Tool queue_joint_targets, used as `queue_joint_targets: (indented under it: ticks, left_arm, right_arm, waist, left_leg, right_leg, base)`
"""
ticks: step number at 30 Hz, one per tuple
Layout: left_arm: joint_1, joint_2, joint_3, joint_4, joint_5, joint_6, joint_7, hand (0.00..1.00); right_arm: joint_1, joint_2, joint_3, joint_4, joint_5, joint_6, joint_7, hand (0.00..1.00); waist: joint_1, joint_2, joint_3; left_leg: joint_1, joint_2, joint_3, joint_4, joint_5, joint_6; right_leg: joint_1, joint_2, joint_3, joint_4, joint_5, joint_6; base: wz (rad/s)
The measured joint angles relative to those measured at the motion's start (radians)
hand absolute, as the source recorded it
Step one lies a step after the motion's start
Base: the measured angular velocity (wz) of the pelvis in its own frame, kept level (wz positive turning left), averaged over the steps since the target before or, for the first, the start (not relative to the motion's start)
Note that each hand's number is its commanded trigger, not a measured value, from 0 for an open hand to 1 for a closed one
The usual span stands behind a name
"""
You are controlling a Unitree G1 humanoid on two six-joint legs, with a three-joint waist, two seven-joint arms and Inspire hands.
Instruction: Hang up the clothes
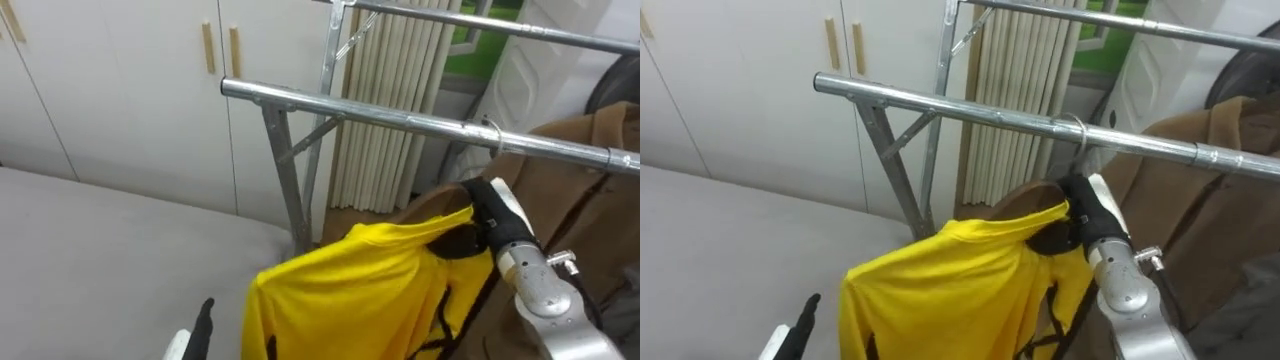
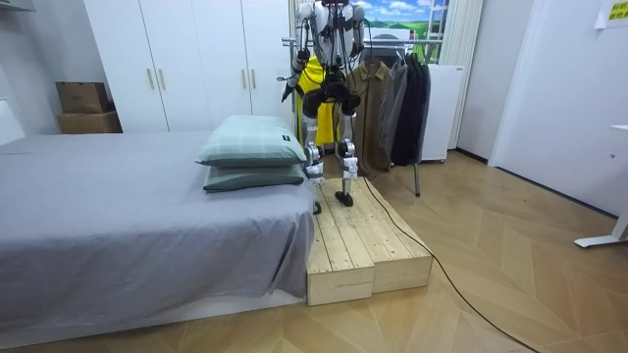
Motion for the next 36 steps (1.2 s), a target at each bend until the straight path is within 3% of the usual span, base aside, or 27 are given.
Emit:
queue_joint_targets:
  ticks: [7,12,17,22,29,36]
  left_arm:
    - [0.009,0.007,-0.002,-0.095,0.0,0.002,-0.001,0.0]
    - [0.01,0.009,-0.002,-0.095,0.0,0.003,-0.015,0.0]
    - [0.009,0.017,-0.016,-0.096,0.0,0.003,-0.025,0.0]
    - [0.01,0.044,-0.037,-0.095,0.0,0.003,-0.05,0.0]
    - [0.009,0.05,-0.036,-0.095,-0.001,0.003,-0.061,0.0]
    - [0.009,0.048,-0.037,-0.093,-0.001,0.001,-0.038,0.0]
  right_arm:
    - [-0.017,-0.017,-0.013,0.154,0.014,0.004,0.047,1.0]
    - [-0.038,-0.032,-0.013,0.225,0.04,0.02,0.058,1.0]
    - [-0.062,-0.037,-0.014,0.258,0.04,0.021,0.057,1.0]
    - [-0.063,-0.037,-0.014,0.297,0.04,0.021,0.063,1.0]
    - [-0.063,-0.037,-0.015,0.298,0.039,0.021,0.071,1.0]
    - [-0.099,-0.037,-0.032,0.288,-0.131,0.02,-0.011,1.0]
  waist:
    - [-0.004,-0.004,-0.0016]
    - [-0.001,-0.004,-0.0016]
    - [-0.004,-0.008,-0.0008]
    - [-0.001,-0.023,0.0033]
    - [-0.005,-0.025,0.0046]
    - [-0.001,-0.022,0.0031]
  left_leg:
    - [-0.017,-0.003,-0.027,0.001,0.0,0.0]
    - [-0.018,0.0,-0.025,0.001,0.0,0.0]
    - [-0.017,0.001,-0.026,0.001,0.0,0.0]
    - [-0.017,0.0,-0.025,0.001,0.0,0.0]
    - [-0.018,-0.002,-0.025,0.001,0.0,0.0]
    - [-0.037,-0.002,-0.021,0.006,0.001,-0.001]
  right_leg:
    - [-0.002,-0.011,-0.031,-0.006,0.0,0.0]
    - [-0.002,-0.011,-0.05,-0.005,0.0,0.0]
    - [0.0,-0.011,-0.053,-0.005,0.0,0.0]
    - [0.0,-0.012,-0.055,-0.006,0.0,0.0]
    - [0.0,-0.014,-0.055,-0.009,0.0,0.0]
    - [-0.021,-0.013,-0.052,-0.005,0.0,0.0]
  base:
    - [0.11]
    - [0.01]
    - [0.0]
    - [0.0]
    - [0.0]
    - [-0.02]
